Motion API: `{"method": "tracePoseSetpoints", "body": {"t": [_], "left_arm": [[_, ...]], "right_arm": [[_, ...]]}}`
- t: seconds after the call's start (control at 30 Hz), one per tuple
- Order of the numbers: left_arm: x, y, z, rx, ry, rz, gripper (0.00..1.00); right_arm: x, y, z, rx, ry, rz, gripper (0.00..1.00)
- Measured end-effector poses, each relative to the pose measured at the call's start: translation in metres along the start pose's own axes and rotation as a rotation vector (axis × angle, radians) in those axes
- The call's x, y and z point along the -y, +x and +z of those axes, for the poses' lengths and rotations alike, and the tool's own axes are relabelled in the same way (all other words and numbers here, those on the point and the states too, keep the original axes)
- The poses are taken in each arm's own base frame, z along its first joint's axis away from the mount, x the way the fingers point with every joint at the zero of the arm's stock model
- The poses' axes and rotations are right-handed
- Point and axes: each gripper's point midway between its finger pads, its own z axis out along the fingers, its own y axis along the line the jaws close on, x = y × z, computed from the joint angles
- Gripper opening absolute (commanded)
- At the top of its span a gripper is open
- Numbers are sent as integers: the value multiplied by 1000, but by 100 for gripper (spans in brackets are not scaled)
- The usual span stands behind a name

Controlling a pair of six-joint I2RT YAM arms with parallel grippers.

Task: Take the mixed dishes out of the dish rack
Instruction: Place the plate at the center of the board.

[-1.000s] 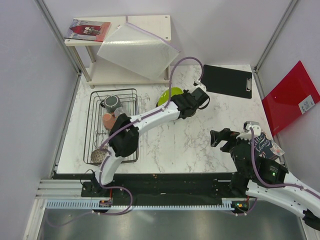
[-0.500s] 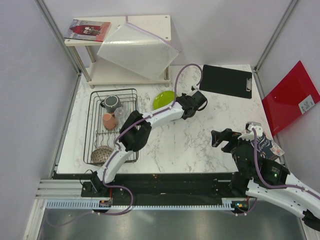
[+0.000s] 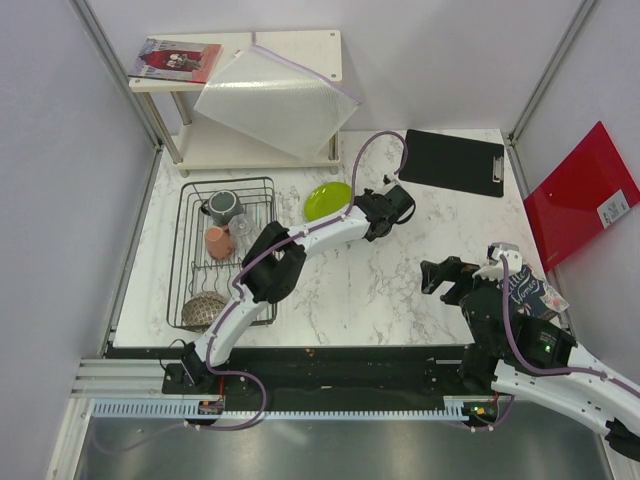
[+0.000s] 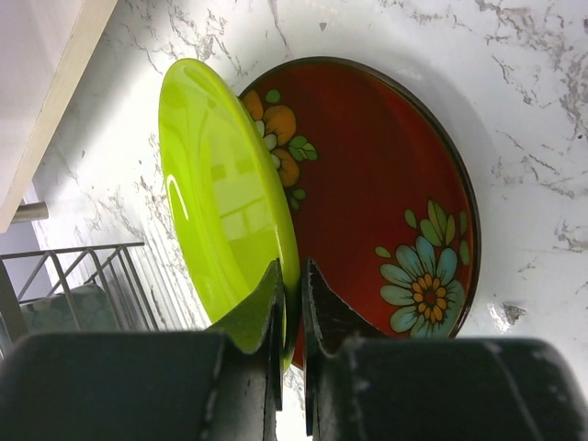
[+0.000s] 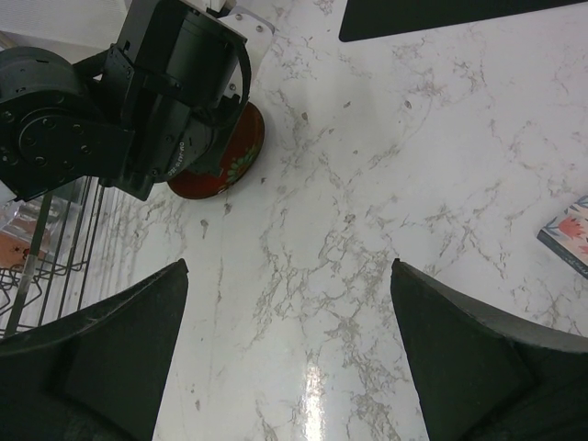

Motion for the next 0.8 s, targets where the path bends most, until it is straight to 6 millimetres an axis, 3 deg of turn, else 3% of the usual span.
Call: {"method": "tracePoseSetpoints", "body": {"t": [0.3,0.43,0.7,0.8], "left_arm": [[12,-4,-11,22,18,16,2],[21,-5,-14,28,36,24,28],[27,-3,-14,22,60,16,56],[25,-1,-13,17,55,17,62]], "right_arm": [[-2,2,1,-8,-1,2,98],[-2,2,0,-10,-5,6,98],[-3,2,-1,-13,-15,16,98],[-3,2,-1,-14,-17,17,98]]}}
